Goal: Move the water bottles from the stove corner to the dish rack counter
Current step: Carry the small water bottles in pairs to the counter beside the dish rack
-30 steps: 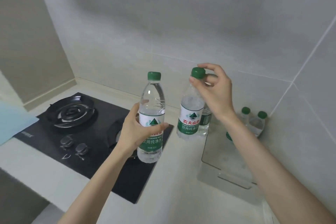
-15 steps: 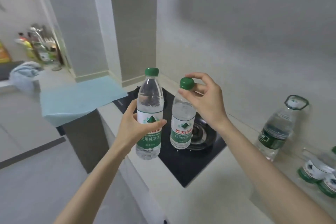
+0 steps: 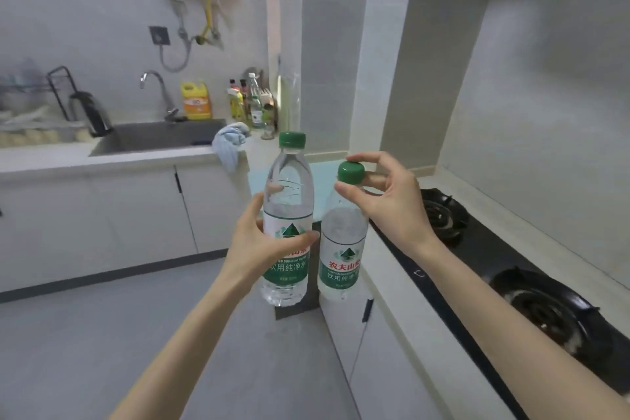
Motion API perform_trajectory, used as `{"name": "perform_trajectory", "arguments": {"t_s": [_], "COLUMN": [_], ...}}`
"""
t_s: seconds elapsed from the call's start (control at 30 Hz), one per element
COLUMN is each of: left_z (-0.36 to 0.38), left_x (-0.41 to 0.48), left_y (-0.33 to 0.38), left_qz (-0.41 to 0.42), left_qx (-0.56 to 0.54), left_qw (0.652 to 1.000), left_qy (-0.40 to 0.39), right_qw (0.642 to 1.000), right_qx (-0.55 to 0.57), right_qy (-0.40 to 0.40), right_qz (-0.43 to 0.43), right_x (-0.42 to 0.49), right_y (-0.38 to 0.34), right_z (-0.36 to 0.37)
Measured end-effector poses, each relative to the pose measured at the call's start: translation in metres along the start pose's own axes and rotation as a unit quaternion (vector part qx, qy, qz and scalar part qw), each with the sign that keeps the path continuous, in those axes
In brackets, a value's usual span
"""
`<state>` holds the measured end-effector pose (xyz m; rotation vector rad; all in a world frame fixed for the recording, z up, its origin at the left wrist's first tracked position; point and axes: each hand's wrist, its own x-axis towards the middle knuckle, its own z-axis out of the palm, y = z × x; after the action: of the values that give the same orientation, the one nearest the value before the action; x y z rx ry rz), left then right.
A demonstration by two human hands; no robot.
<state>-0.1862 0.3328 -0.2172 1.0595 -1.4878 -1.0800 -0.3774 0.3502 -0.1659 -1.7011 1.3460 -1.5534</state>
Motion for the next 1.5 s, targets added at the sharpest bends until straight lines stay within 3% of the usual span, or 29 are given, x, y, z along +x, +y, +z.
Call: {"name": "perform_trajectory", "arguments": {"t_s": [0.37,0.77,1.17,1.5], "left_z": [-0.209,-0.385,-0.560,-0.714], "left_x": [0.012,0.049,0.145,0.200], "left_y": [-0.023,-0.072,-0.097,-0.142], "left_qz": [-0.016,-0.039,-0.058,-0.064], "left_qx": [0.028,0.091,0.089,0.101], "left_qw": [0.986,0.928,0.868,0.856], "left_qy": [0.163,0.359,0.486,0.503], "right_qw": [0.987,0.946,0.904,0.893], "right_qx": [0.076,0.172,0.213,0.230], "right_qy": [-0.128,-0.266,-0.360,-0.379], "right_qz": [-0.055,-0.075,-0.092,-0.073], "right_x": [0.067,0.147,0.270,0.329], "right_y": [-0.026,-0.026,-0.037,-0.042], "right_z": [0.226,0.442,0.653,0.830]}}
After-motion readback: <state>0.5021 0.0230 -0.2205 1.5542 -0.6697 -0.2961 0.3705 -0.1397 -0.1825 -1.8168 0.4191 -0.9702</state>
